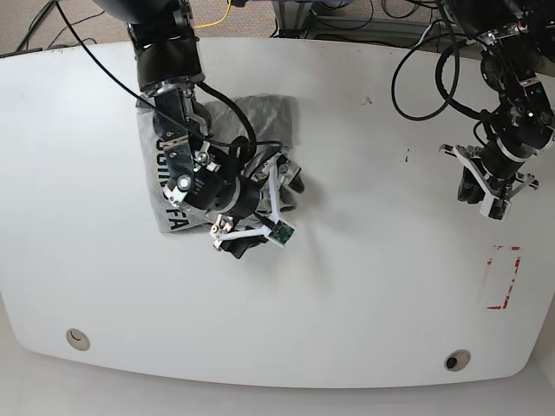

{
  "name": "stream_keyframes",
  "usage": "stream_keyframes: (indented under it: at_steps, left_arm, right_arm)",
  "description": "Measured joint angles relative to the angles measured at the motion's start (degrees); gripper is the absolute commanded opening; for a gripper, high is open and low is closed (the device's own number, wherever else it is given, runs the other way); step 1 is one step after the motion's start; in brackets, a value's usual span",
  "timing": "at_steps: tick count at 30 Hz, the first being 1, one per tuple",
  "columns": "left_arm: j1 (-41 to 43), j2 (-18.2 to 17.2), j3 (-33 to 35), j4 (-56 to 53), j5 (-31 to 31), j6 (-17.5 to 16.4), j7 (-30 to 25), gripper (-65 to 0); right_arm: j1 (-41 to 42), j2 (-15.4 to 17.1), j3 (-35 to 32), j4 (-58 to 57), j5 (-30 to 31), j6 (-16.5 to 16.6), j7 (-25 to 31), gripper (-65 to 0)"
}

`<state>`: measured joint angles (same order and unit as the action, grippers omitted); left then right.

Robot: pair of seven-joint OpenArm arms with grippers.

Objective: Layout the t-shirt on the table in an organized manner, then fold the t-shirt properly
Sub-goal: 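Release the shirt with the right gripper and move it over the bundle, then press and tuck the bundle's loose fabric with the right gripper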

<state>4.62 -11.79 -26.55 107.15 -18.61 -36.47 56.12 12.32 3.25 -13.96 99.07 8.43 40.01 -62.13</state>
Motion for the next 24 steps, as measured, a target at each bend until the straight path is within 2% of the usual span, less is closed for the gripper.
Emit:
stream_keyframes:
  at_steps: [8, 11, 17, 24]
  left_arm:
    - [0.24, 0.31, -3.19, 0.00, -0.17, -0.02, 0.00, -56.9]
    - [0.90, 0.20, -3.08, 0.00, -0.13, -0.02, -0.02, -56.9]
    - [1.55, 0.74, -2.69, 0.00, -0.09, -0.02, 0.02, -56.9]
    - [1.44, 0.59, -1.38, 0.00, -0.20, -0.04, 0.02, -56.9]
  right_arm:
    - [-0.70, 0.17, -0.28, -7.93, -2.69, 0.07, 6.64, -4.6]
    - [-0.57, 0.44, -0.02, -9.90, -2.73, 0.02, 8.33, -11.7]
    - [-0.42, 0.46, -0.13, -11.56, -2.67, 0.07, 10.78, -34.4]
    - [-0.26, 0.57, -0.13, -11.61, -2.67, 0.07, 12.44, -51.0]
